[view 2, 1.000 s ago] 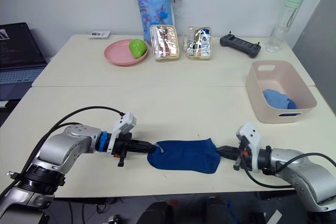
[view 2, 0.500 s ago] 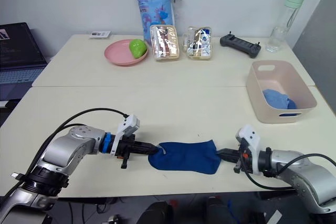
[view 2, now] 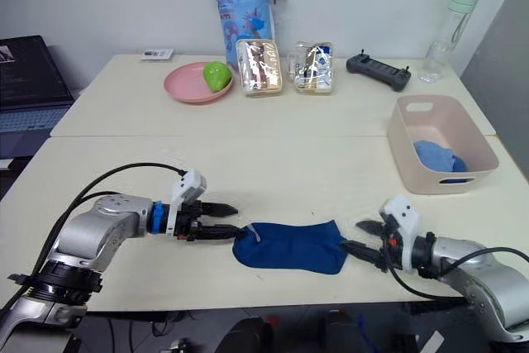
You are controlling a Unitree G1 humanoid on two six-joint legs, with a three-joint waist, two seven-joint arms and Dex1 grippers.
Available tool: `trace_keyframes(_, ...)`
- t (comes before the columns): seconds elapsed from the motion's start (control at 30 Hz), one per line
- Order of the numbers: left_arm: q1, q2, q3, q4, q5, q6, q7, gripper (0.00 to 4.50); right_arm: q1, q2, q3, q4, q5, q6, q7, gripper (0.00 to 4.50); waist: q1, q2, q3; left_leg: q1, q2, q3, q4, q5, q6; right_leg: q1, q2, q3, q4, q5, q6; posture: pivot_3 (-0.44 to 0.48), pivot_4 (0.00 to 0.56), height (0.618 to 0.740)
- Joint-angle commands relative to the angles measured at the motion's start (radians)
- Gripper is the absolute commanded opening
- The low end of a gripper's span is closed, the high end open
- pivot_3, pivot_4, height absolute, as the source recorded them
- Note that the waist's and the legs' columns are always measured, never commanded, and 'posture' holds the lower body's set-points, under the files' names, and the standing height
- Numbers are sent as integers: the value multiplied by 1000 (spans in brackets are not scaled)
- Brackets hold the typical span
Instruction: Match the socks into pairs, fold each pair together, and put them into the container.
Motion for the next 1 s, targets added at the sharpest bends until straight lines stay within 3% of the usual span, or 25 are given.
trace_keyframes(0.03,34,-9,-15,-59,-8,12,5,3349,18,15,17,-22,-7,-4,-16,3762,0,0,0,0,0,0,0,0,0,0,0,0,0,0,0,0,150,740)
trace_keyframes(0.3,87,-20,-64,-82,44,-21,27,3349,64,11,80,-59,-26,-1,-16,3762,1,2,-2,0,0,0,0,0,0,0,0,0,0,0,0,0,150,740)
trace_keyframes(0.43,96,-29,-58,-105,20,0,25,2523,63,24,94,-61,-31,-12,-20,2539,1,2,-2,0,0,0,0,0,0,0,0,0,0,0,0,0,150,740)
trace_keyframes(0.67,120,-34,-36,-141,-9,33,36,430,19,38,81,-26,-35,-24,-25,65,1,2,-2,0,0,0,0,0,0,0,0,0,0,0,0,0,150,740)
trace_keyframes(0.73,121,-40,-19,-147,-23,49,53,30,-16,43,84,3,-41,-29,-24,0,1,2,-2,0,0,0,0,0,0,0,0,0,0,0,0,0,150,740)
trace_keyframes(1.0,86,-50,14,-134,-49,108,109,30,-113,40,109,74,-65,-43,11,0,1,2,-2,0,0,0,0,0,0,0,0,0,0,0,0,0,150,740)
